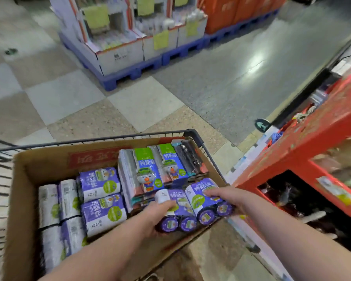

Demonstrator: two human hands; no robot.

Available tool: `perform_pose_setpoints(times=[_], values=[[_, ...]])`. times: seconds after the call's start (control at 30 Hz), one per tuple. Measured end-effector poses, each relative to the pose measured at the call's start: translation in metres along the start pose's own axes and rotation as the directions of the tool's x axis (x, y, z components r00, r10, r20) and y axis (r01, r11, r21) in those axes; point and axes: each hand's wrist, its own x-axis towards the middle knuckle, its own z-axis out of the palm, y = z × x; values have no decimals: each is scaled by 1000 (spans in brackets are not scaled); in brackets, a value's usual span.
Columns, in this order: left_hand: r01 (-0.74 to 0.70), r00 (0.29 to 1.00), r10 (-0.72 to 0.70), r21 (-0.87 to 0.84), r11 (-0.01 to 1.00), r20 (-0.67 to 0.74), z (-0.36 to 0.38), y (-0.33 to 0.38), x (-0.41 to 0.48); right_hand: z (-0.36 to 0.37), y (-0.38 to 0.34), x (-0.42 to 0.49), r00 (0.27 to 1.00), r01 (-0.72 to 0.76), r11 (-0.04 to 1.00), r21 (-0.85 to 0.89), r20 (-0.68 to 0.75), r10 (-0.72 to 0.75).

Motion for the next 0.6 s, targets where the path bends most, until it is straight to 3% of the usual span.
perform_pose_setpoints(times=[0.1, 0.3, 0.6], values=[[-188, 982, 188, 72, 980, 5, 3, 15, -29, -4, 3, -42, 988, 123, 989, 86, -98, -115], [-490, 871, 482, 148, 859, 91, 16, 47, -78, -17, 17, -116, 910, 373, 902, 218, -277, -310], [-739, 668, 672, 175, 651, 320, 72, 79, -132, -37, 63, -207, 737, 601, 707, 373, -602, -309]])
